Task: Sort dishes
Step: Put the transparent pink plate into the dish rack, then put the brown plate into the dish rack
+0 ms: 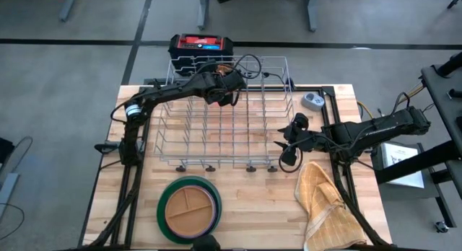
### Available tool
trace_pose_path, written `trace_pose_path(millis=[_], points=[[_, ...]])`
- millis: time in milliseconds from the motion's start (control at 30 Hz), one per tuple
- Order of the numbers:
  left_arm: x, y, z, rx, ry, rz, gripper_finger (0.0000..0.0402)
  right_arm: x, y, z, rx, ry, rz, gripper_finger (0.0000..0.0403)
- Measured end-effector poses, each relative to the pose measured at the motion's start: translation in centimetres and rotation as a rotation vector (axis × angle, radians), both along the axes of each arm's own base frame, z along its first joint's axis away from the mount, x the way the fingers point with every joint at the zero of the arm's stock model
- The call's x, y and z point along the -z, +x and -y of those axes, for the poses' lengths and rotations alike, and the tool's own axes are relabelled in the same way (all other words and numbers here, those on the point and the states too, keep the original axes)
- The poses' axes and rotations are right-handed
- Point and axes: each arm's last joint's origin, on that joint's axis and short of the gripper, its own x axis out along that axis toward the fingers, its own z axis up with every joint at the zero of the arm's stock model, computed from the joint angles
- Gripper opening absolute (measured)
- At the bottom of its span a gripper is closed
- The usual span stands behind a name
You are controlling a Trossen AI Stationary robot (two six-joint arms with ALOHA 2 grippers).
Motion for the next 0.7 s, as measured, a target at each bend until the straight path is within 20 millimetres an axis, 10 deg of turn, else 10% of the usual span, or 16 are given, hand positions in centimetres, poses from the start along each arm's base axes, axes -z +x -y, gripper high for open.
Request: trace_pose_path(millis=[700], points=[[0.09, 0.0, 0.06, -0.001, -0.025, 0.022, 0.0042, 0.26, -0.05, 0.01, 0.001, 0.0, -0.007, 0.0226]])
